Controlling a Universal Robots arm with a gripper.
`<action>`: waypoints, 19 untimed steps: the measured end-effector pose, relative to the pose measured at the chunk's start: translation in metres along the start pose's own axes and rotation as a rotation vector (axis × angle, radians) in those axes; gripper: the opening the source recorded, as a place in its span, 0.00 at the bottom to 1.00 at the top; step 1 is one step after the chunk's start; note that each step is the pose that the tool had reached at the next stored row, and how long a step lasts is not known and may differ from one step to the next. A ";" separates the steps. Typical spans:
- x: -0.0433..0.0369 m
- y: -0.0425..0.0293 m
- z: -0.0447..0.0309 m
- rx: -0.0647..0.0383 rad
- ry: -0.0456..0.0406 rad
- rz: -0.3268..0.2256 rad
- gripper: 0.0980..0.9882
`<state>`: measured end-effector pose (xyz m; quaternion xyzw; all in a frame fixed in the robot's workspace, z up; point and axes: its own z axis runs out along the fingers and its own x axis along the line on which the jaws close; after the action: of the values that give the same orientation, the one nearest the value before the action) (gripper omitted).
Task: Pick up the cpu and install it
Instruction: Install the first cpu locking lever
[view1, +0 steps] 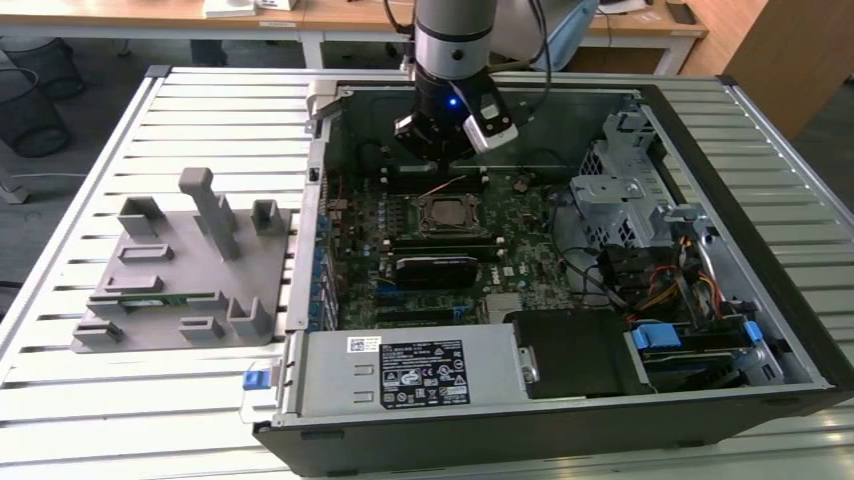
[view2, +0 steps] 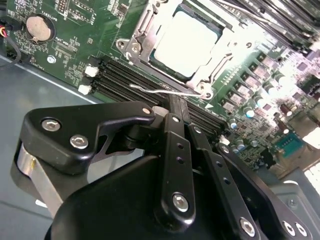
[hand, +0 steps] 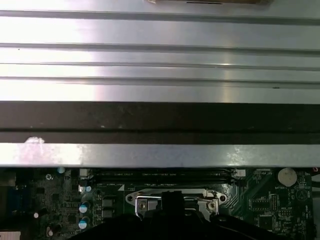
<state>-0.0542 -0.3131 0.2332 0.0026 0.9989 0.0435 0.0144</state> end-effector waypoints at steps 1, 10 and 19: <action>-0.0008 0.0002 0.0005 0.000 0.0001 0.000 0.01; -0.0051 0.0025 0.0054 0.002 0.0003 -0.003 0.01; -0.0132 0.0032 0.0095 0.003 0.0008 -0.007 0.01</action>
<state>-0.0408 -0.3092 0.2244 -0.0011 0.9990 0.0418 0.0142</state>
